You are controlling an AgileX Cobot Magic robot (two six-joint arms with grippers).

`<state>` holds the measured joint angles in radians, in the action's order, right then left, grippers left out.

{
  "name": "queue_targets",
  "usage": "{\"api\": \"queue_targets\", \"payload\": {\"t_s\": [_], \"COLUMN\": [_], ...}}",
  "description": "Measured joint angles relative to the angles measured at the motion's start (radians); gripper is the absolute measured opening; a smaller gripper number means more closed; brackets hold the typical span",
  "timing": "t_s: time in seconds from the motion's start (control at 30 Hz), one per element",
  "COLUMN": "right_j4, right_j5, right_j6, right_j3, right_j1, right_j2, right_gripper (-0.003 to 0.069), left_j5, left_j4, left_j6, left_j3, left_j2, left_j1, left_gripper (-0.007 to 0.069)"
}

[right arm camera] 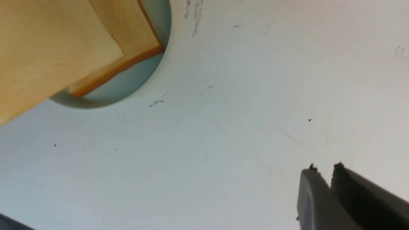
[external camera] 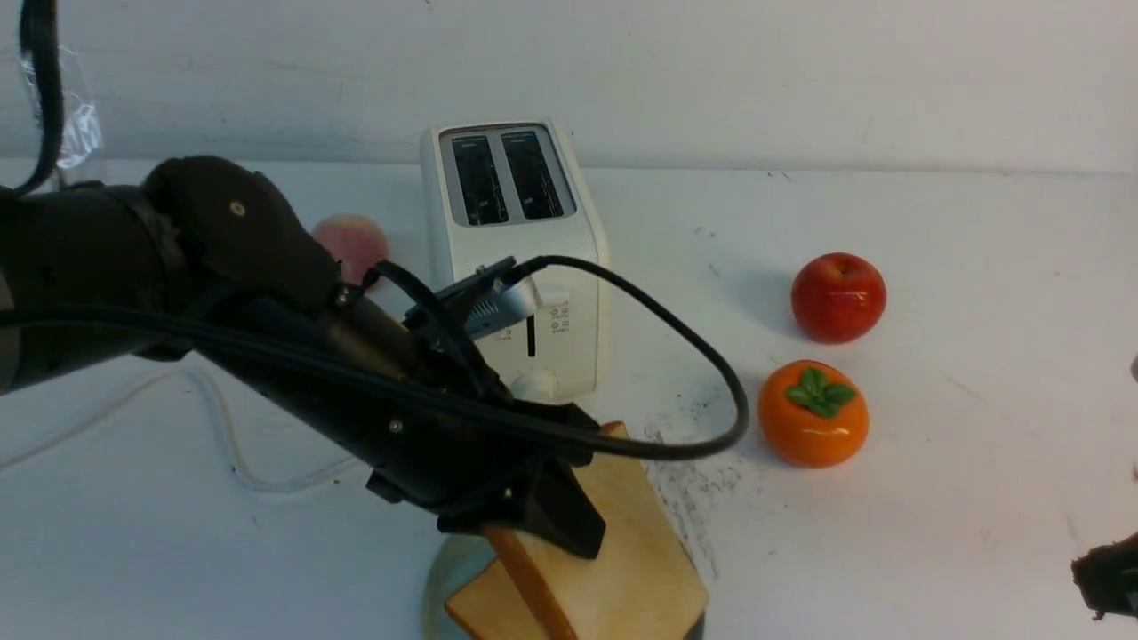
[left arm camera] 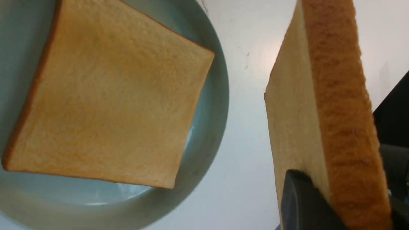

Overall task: Take toasted bread from bread machine on white table place on plate.
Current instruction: 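Place the slice of bread on the plate with the left gripper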

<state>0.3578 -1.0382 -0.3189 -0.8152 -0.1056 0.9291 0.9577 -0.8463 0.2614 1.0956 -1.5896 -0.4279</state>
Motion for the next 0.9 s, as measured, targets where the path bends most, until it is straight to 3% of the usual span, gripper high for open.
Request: {"api": "queue_targets", "payload": {"t_s": [0.43, 0.77, 0.9], "right_j4": [0.001, 0.004, 0.004], "right_j5": [0.000, 0.000, 0.000], "right_j6": [0.000, 0.000, 0.000], "right_j3": [0.000, 0.000, 0.000], "right_j1": [0.000, 0.000, 0.000], "right_j2": [0.000, 0.000, 0.000], "right_gripper": [0.0098, 0.0106, 0.0106], "left_j5": [-0.049, -0.150, -0.182], "left_j4": [0.134, 0.190, 0.267], "left_j6": [0.013, 0.007, -0.072], "left_j3": [0.000, 0.001, 0.001], "left_j2": [-0.128, -0.132, -0.132], "left_j1": [0.000, 0.000, 0.000], "left_gripper": [0.0143, 0.0340, 0.0412]}}
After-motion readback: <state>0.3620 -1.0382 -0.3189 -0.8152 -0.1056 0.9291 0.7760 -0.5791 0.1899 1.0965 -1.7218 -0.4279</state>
